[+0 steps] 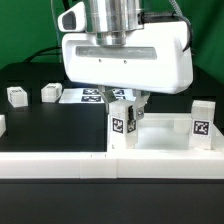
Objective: Assemble square table
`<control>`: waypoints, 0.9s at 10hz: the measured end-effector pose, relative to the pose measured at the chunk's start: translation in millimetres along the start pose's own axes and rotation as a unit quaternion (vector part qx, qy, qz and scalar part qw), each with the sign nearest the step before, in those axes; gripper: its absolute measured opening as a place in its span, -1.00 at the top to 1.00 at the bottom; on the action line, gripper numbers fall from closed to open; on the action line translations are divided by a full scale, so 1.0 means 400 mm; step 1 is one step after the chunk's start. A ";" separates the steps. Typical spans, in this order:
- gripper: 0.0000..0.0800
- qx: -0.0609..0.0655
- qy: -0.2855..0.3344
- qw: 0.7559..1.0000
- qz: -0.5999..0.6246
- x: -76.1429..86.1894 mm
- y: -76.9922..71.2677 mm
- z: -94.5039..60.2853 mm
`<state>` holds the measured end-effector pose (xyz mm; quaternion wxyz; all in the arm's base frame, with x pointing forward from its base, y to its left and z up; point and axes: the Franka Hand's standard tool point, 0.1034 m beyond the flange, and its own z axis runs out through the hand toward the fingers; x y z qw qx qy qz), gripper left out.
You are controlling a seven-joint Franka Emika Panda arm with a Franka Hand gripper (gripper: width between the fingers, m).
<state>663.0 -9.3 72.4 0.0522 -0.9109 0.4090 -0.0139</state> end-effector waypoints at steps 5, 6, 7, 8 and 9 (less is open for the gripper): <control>0.28 0.007 -0.023 0.942 0.336 0.008 0.002 -0.010; 0.28 0.006 -0.023 0.905 0.424 0.004 -0.003 -0.010; 0.28 0.007 -0.021 0.877 0.481 0.003 -0.008 -0.008; 0.28 0.005 -0.017 0.855 0.518 0.004 -0.006 -0.003; 0.28 0.004 -0.013 0.839 0.545 0.008 -0.003 -0.002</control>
Offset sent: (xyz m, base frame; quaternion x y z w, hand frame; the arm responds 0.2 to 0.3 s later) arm 0.0048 -0.0062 0.0081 -0.0028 -0.0471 0.3498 0.9356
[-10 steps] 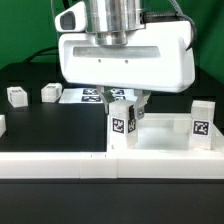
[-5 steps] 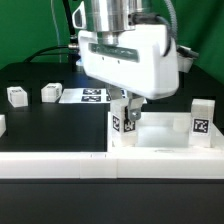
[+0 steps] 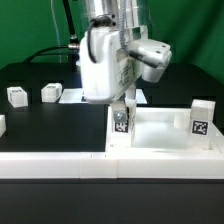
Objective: Assemble square table
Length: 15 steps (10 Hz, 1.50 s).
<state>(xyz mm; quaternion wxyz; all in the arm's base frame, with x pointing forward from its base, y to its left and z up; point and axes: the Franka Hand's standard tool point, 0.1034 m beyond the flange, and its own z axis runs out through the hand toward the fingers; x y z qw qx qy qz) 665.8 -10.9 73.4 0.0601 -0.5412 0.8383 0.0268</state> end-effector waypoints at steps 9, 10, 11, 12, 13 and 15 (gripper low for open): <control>-0.61 0.007 -0.010 1.000 -0.001 -0.047 0.019 -0.064; -0.62 0.002 -0.016 1.000 -0.010 -0.083 0.035 -0.092; -0.62 -0.011 -0.019 1.000 -0.017 -0.105 0.049 -0.102; -0.62 -0.009 -0.018 1.000 -0.016 -0.098 0.045 -0.095; -0.62 -0.009 -0.018 1.000 -0.016 -0.098 0.046 -0.092; -0.62 -0.010 -0.018 1.000 -0.016 -0.099 0.047 -0.092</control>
Offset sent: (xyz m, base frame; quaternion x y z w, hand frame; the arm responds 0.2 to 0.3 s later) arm 0.0000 0.0000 0.0000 0.0000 0.0000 0.0000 1.0000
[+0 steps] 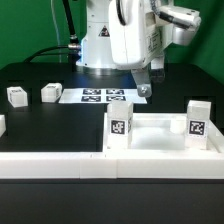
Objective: Assemble square table
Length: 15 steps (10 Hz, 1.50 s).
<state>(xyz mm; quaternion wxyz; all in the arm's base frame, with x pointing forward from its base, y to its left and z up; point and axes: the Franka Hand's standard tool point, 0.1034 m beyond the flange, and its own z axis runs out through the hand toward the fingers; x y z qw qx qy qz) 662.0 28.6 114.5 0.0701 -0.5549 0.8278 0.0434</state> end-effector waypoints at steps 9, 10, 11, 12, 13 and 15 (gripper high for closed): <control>-0.62 -0.025 0.006 0.999 -0.030 -0.014 0.142 0.019; -0.62 -0.027 0.007 0.999 -0.043 -0.012 0.151 0.028; -0.62 -0.042 0.013 0.996 -0.073 0.004 0.193 0.060; -0.62 -0.058 0.016 0.992 -0.110 0.030 0.225 0.080; -0.62 -0.078 0.019 0.987 -0.136 0.067 0.246 0.097; -0.62 -0.103 0.029 0.983 -0.150 0.101 0.261 0.131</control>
Offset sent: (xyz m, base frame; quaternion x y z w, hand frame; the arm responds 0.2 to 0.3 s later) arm -0.0694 0.0091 -0.0022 0.0050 0.0526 -0.0197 0.9984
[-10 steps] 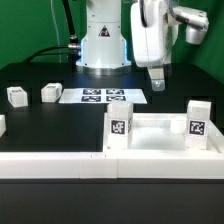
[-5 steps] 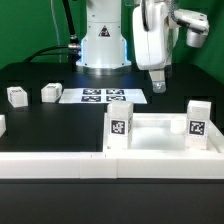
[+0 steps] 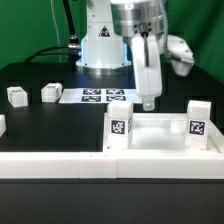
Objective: Assemble square table
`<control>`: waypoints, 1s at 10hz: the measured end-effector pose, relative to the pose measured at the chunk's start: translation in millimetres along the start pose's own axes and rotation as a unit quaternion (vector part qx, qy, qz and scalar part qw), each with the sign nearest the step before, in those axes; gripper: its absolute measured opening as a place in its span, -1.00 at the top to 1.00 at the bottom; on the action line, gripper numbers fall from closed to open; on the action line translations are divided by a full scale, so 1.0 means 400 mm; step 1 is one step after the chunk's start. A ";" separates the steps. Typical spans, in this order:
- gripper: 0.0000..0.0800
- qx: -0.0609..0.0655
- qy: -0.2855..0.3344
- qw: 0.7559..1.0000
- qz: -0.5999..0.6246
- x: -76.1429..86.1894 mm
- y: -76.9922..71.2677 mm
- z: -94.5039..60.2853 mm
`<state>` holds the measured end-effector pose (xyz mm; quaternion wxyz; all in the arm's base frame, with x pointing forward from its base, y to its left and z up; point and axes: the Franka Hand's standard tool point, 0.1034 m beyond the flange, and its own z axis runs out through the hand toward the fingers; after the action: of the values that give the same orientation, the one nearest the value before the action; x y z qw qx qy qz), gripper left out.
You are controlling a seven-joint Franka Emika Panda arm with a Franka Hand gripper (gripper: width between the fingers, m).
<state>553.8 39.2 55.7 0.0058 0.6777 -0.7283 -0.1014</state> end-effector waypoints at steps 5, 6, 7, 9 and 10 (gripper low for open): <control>-0.62 -0.071 -0.006 0.997 -0.031 -0.002 0.026 0.014; -0.62 -0.081 -0.003 0.996 -0.032 0.002 0.009 0.038; -0.62 -0.095 -0.001 0.995 -0.033 0.003 0.019 0.057; -0.62 -0.101 0.002 0.994 -0.034 0.005 0.022 0.072; -0.62 -0.052 0.004 0.998 -0.025 0.011 -0.003 0.058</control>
Offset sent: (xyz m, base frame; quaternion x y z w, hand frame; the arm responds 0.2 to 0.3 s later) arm 0.0000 0.0000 0.0000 0.0000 0.0000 0.0000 1.0000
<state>551.1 38.0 32.1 0.0416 0.6950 -0.7046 -0.1368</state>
